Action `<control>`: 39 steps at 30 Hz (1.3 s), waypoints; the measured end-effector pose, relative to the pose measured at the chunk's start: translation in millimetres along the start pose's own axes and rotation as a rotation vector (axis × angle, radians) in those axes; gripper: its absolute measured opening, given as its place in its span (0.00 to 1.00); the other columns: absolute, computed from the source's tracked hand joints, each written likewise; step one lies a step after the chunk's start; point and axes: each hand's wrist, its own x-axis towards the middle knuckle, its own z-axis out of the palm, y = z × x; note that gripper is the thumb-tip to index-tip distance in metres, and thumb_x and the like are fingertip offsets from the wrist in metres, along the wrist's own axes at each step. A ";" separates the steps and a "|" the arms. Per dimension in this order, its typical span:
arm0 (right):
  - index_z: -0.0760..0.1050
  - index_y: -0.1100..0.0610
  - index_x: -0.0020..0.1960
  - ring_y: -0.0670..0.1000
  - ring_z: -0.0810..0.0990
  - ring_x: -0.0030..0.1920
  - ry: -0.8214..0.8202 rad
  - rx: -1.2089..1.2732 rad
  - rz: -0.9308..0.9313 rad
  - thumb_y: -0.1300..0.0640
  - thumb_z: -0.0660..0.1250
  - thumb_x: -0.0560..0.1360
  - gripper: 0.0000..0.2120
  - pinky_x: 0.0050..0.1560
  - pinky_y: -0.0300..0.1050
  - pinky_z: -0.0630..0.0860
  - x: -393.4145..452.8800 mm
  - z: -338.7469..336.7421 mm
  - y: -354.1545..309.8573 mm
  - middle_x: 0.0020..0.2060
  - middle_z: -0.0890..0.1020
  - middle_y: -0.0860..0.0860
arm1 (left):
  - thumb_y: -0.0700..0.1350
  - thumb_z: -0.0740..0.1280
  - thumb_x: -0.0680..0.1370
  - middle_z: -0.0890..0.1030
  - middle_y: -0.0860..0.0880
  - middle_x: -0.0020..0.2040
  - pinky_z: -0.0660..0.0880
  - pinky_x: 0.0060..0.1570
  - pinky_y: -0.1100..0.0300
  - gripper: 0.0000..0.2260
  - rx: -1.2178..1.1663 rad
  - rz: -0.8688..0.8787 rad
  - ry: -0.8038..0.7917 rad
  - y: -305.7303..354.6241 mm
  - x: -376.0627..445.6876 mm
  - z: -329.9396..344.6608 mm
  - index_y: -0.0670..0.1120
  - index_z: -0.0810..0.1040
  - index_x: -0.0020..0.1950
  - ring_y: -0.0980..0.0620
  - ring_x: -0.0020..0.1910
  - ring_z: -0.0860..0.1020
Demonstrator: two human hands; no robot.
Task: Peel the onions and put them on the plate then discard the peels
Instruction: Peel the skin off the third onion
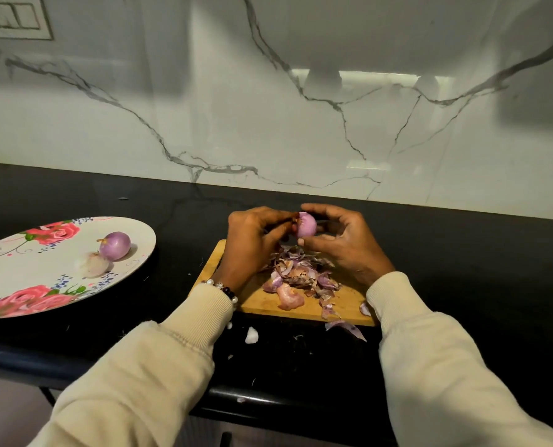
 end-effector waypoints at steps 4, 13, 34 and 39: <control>0.75 0.60 0.66 0.53 0.82 0.58 -0.020 0.056 0.006 0.72 0.76 0.67 0.29 0.56 0.46 0.81 -1.0 -0.9 1.5 0.59 0.81 0.55 | 0.37 0.71 0.75 0.85 0.45 0.44 0.77 0.35 0.71 0.08 -0.122 -0.129 0.004 4.5 -0.9 0.1 0.40 0.84 0.54 0.57 0.37 0.82; 0.79 0.59 0.62 0.55 0.82 0.59 0.024 0.192 0.008 0.66 0.76 0.69 0.22 0.60 0.59 0.79 -1.9 -1.9 -0.2 0.57 0.84 0.55 | 0.36 0.68 0.77 0.85 0.46 0.40 0.82 0.39 0.58 0.07 -0.362 -0.388 0.042 6.0 1.0 -0.8 0.42 0.83 0.52 0.48 0.35 0.83; 0.76 0.56 0.54 0.53 0.82 0.55 0.048 0.125 -0.052 0.61 0.78 0.65 0.20 0.59 0.48 0.79 -1.6 -0.2 -2.4 0.54 0.83 0.54 | 0.35 0.70 0.76 0.86 0.46 0.42 0.78 0.42 0.64 0.04 -0.551 -0.569 0.082 24.1 -0.8 1.6 0.40 0.84 0.48 0.52 0.42 0.84; 0.76 0.55 0.59 0.49 0.82 0.56 0.023 0.072 -0.053 0.67 0.78 0.66 0.24 0.53 0.43 0.80 0.0 -3.4 -1.9 0.57 0.81 0.54 | 0.37 0.71 0.75 0.85 0.49 0.41 0.79 0.44 0.63 0.04 -0.388 -0.474 0.049 19.2 -1.2 2.4 0.43 0.85 0.47 0.54 0.42 0.84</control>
